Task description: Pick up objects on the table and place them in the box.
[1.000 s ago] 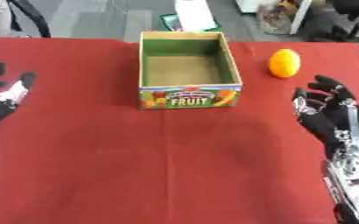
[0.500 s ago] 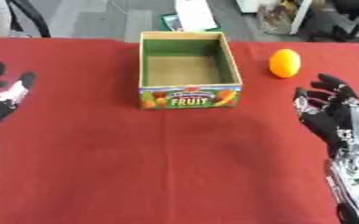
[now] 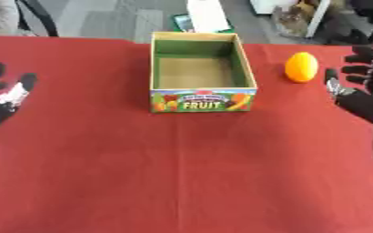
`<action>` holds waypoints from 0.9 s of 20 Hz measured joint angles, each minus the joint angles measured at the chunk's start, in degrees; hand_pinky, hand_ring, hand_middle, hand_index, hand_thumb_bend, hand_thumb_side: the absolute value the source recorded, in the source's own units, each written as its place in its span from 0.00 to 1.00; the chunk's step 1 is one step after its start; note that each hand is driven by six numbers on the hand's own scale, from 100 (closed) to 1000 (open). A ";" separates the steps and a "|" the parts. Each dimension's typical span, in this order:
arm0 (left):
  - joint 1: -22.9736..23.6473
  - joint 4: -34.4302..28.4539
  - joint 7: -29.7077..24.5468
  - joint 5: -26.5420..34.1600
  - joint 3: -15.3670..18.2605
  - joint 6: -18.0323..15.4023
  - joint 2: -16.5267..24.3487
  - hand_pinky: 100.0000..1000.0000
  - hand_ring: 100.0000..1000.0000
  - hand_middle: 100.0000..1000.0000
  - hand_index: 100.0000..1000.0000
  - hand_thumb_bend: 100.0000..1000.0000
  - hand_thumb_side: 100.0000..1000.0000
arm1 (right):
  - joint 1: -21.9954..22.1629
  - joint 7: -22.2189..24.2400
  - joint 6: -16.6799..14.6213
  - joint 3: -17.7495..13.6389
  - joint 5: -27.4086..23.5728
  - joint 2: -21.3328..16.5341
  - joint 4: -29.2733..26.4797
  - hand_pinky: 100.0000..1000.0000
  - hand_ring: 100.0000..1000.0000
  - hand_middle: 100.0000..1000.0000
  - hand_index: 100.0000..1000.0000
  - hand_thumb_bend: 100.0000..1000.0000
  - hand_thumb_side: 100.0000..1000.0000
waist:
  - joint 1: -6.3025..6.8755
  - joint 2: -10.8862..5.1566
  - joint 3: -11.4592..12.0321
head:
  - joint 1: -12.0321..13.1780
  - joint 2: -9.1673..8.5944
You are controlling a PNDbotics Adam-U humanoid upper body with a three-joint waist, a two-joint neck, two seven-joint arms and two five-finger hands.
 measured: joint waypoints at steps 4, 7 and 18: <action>-0.12 -0.33 -0.49 0.05 -0.39 0.02 0.00 0.67 0.70 0.57 0.59 0.69 0.26 | -6.43 3.71 -0.29 0.10 3.50 -3.74 11.87 0.76 0.72 0.70 0.84 0.24 0.00 | 0.00 -0.08 1.24 | -0.59 0.00; -0.55 -0.58 -0.91 0.05 -0.75 0.05 0.00 0.67 0.70 0.57 0.59 0.69 0.26 | -11.66 5.98 -1.15 0.14 8.16 -4.54 21.08 0.76 0.74 0.72 0.84 0.25 0.00 | -0.04 -0.08 2.17 | -1.36 0.00; -1.67 -1.03 -2.13 0.05 -1.76 0.03 0.01 0.67 0.70 0.57 0.59 0.69 0.27 | -22.56 9.66 -3.81 -1.70 22.84 -2.82 44.76 0.82 0.82 0.80 0.86 0.28 0.00 | -1.01 0.18 5.25 | -4.06 -0.31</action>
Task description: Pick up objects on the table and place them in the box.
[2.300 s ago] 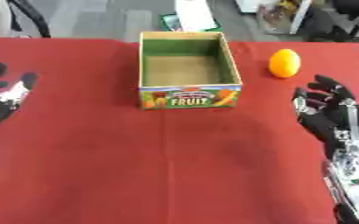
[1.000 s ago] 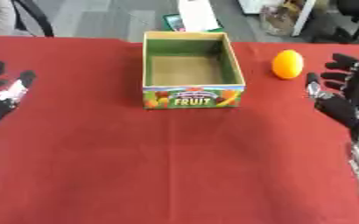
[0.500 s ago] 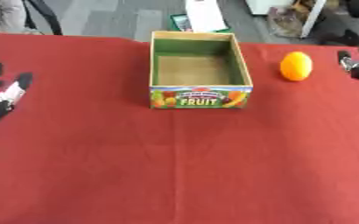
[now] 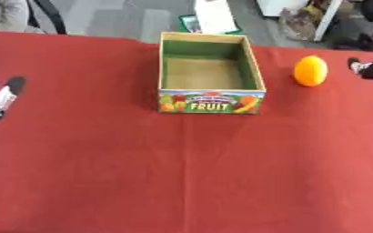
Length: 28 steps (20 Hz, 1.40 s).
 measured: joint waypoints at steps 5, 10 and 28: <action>-0.11 -0.03 -0.13 0.00 -0.02 0.05 0.00 0.67 0.70 0.57 0.59 0.69 0.26 | -1.27 0.78 -0.79 -0.37 1.69 1.29 3.36 0.83 0.84 0.82 0.86 0.30 0.00 | -0.16 0.32 0.34 | -0.79 -0.33; -0.20 -0.03 -0.15 0.00 -0.05 0.04 0.00 0.67 0.70 0.57 0.59 0.69 0.26 | -2.21 1.60 -1.42 -0.37 3.17 3.00 4.20 0.84 0.85 0.82 0.86 0.31 0.00 | -0.14 0.47 0.36 | -1.12 -0.72; -0.79 -0.03 -0.29 0.03 -0.37 -0.02 -0.30 0.67 0.70 0.57 0.59 0.70 0.26 | -4.51 3.27 -1.95 0.37 8.34 6.25 4.33 0.85 0.85 0.83 0.86 0.30 0.00 | -0.20 1.00 2.48 | -2.35 -1.36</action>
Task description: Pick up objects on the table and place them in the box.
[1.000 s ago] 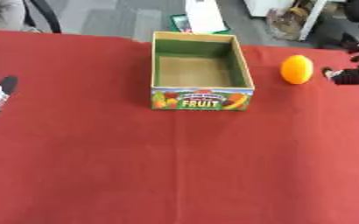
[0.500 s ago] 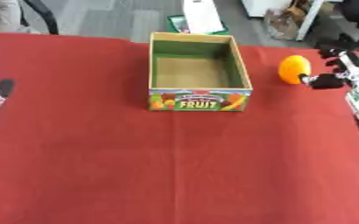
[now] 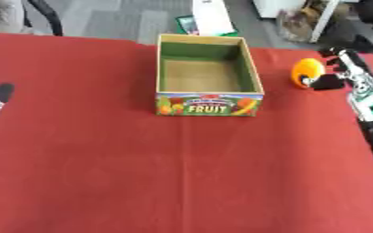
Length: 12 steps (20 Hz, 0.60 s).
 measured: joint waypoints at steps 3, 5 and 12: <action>-0.22 -0.04 -0.13 0.00 -0.29 -0.04 -0.16 0.67 0.70 0.57 0.59 0.70 0.26 | -0.02 -1.85 1.95 -0.08 2.40 0.01 0.69 0.86 0.86 0.83 0.86 0.29 0.00 | -0.16 0.23 0.94 | -0.55 -0.45; -0.39 -0.10 -0.21 0.00 -0.31 0.00 -0.16 0.67 0.70 0.57 0.59 0.70 0.26 | -0.02 -4.80 4.13 -0.15 4.62 0.01 0.98 0.86 0.86 0.83 0.86 0.29 0.00 | -0.16 0.42 1.38 | -0.84 -0.70; -0.57 -0.29 -0.23 0.03 -0.31 0.02 -0.16 0.67 0.70 0.57 0.59 0.70 0.26 | 0.09 -12.88 9.58 -0.78 8.36 -0.03 1.47 0.86 0.86 0.82 0.84 0.29 0.00 | -0.15 0.74 1.99 | -1.65 -1.40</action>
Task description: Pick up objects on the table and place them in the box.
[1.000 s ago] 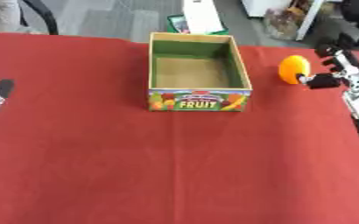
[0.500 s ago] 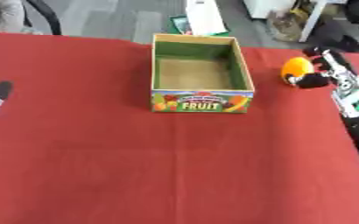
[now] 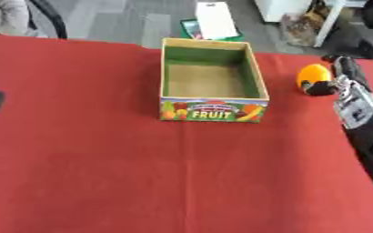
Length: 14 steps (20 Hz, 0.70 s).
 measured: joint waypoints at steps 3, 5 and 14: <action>-0.04 -0.01 -0.01 0.00 0.00 0.01 0.00 0.67 0.70 0.57 0.59 0.71 0.26 | 0.21 -0.07 0.13 -0.01 -0.03 -0.02 0.37 0.86 0.86 0.81 0.84 0.29 0.00 | 0.06 0.21 0.08 | -0.08 -0.21; -0.10 -0.01 -0.04 0.01 -0.01 0.04 0.00 0.67 0.70 0.57 0.59 0.71 0.26 | 0.23 0.22 0.15 -0.01 -0.14 -0.02 0.73 0.86 0.85 0.81 0.84 0.29 0.00 | 0.25 0.36 0.19 | -0.18 -0.46; -0.54 -0.32 -0.16 0.03 -0.04 0.15 -0.01 0.67 0.70 0.57 0.59 0.71 0.26 | 0.72 2.19 0.36 -0.04 -0.23 -0.15 1.98 0.73 0.73 0.70 0.78 0.33 0.00 | 0.48 0.99 1.01 | -1.00 -1.00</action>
